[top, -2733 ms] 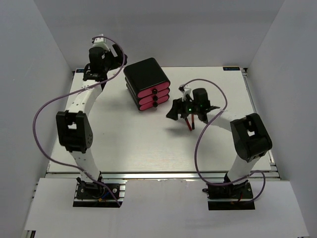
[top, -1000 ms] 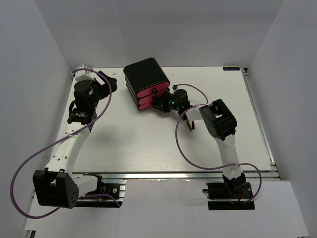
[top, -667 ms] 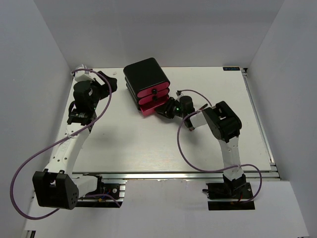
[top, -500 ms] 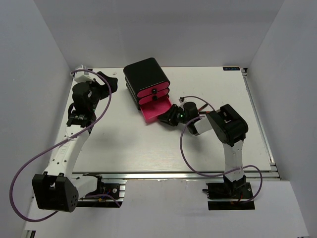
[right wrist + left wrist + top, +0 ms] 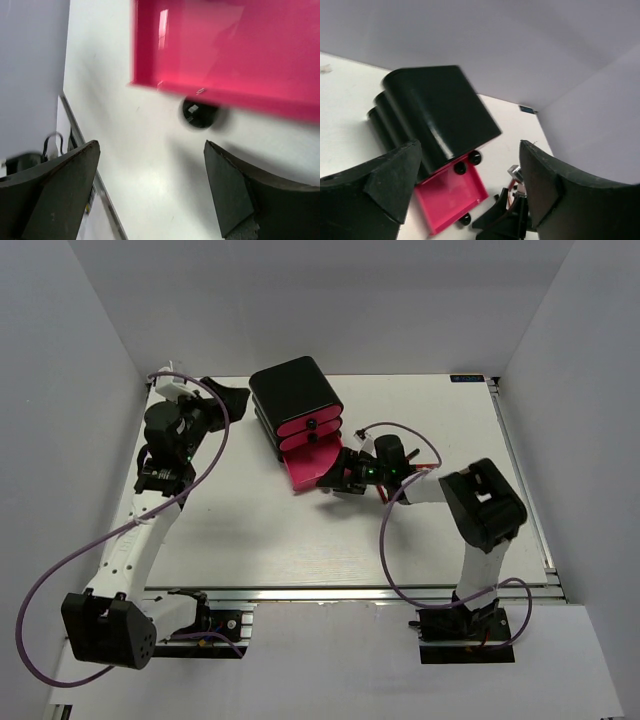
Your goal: Organize the makeup
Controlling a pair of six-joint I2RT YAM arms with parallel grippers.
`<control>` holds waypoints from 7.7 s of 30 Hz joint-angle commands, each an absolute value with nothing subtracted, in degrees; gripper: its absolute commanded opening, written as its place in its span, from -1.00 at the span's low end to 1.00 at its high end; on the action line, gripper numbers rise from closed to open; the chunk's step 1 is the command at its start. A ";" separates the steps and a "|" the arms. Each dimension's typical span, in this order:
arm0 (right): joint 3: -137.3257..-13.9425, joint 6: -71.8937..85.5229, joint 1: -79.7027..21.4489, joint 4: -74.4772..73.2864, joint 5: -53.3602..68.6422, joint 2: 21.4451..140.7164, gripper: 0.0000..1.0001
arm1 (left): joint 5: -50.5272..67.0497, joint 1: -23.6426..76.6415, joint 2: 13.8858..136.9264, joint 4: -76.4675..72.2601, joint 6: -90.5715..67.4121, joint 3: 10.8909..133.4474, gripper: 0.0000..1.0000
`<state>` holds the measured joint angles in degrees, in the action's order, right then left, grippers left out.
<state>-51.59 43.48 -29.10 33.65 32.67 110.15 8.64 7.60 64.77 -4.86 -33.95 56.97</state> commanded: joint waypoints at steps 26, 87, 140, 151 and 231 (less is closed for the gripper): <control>-76.65 -10.02 9.58 -12.03 28.92 92.64 -0.23 | -14.93 49.48 121.35 46.46 -56.15 121.29 0.61; -56.69 -2.99 9.49 -5.45 31.46 85.87 -0.12 | -16.79 50.89 141.33 56.26 -42.01 116.11 -0.29; -61.25 -46.75 3.25 -20.48 41.49 87.71 0.33 | -11.43 37.53 113.90 28.04 17.67 93.87 -0.88; -67.93 -85.90 2.64 -31.44 30.24 97.81 0.33 | -10.20 37.35 112.60 27.42 14.24 96.23 0.17; -87.73 -61.00 -34.98 -17.14 18.46 112.86 0.00 | -11.95 33.49 49.22 15.47 -36.56 50.98 0.96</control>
